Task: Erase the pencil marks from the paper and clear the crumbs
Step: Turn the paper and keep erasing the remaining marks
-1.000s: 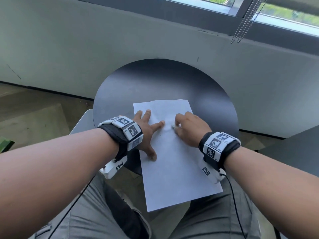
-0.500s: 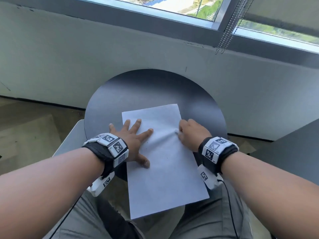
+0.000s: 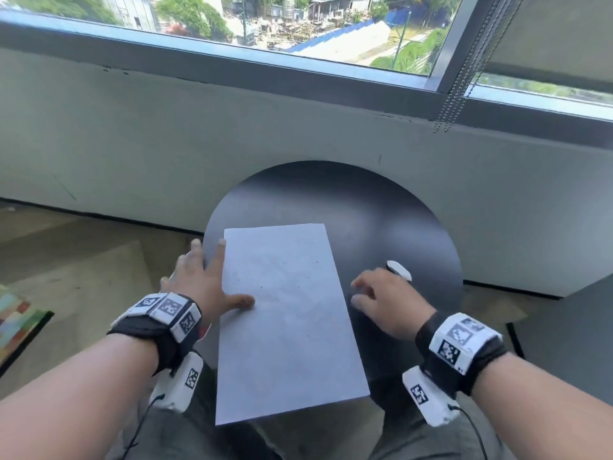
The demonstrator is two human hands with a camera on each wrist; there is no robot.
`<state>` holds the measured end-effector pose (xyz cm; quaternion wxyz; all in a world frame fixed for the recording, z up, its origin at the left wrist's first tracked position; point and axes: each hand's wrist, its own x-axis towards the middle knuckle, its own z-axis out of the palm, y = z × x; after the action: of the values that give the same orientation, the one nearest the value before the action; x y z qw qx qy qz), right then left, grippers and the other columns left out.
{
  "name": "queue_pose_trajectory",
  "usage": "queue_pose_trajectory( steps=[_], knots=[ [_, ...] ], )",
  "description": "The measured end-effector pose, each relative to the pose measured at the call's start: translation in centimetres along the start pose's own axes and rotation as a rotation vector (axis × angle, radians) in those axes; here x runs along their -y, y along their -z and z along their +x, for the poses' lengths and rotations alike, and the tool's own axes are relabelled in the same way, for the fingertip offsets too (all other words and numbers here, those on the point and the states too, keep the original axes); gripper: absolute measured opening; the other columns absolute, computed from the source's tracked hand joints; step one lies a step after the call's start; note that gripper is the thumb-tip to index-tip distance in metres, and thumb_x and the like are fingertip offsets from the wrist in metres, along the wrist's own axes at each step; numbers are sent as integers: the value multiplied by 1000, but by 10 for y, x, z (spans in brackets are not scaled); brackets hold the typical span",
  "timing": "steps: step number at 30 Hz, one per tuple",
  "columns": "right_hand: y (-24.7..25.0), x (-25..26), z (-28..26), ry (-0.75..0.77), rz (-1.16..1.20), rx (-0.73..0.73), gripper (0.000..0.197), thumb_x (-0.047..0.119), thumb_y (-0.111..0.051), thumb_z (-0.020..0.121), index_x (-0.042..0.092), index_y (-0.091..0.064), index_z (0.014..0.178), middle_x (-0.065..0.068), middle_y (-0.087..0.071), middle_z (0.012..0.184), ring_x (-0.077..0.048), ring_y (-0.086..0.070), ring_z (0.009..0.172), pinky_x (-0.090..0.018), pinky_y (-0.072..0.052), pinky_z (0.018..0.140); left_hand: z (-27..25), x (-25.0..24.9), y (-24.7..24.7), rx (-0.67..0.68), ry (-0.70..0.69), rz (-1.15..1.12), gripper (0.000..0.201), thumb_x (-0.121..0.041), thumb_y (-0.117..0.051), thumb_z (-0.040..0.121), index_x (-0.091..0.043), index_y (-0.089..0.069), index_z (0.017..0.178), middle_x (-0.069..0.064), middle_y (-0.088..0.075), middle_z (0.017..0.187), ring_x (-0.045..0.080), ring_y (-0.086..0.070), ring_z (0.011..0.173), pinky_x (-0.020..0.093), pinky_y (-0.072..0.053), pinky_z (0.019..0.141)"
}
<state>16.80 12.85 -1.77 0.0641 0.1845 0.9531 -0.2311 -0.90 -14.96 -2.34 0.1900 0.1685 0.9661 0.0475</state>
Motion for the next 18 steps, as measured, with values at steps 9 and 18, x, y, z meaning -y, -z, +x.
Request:
queue_pose_trajectory(
  steps=[9, 18],
  knots=[
    [-19, 19, -1, 33, 95, 182, 30, 45, -56, 87, 33, -56, 115, 11, -51, 95, -6, -53, 91, -30, -47, 88, -14, 26, 14, 425, 268, -883, 20, -12, -65, 98, -5, -50, 87, 9, -47, 61, 16, -44, 46, 21, -38, 40],
    [6, 22, 10, -32, 140, 274, 48, 46, -62, 84, 36, -50, 129, 11, -59, 92, -9, -59, 86, -25, -48, 81, -14, 26, 31, 200, -82, -694, 9, -4, -68, 92, 2, -61, 91, 12, -61, 69, 19, -53, 44, 26, -40, 47]
  ],
)
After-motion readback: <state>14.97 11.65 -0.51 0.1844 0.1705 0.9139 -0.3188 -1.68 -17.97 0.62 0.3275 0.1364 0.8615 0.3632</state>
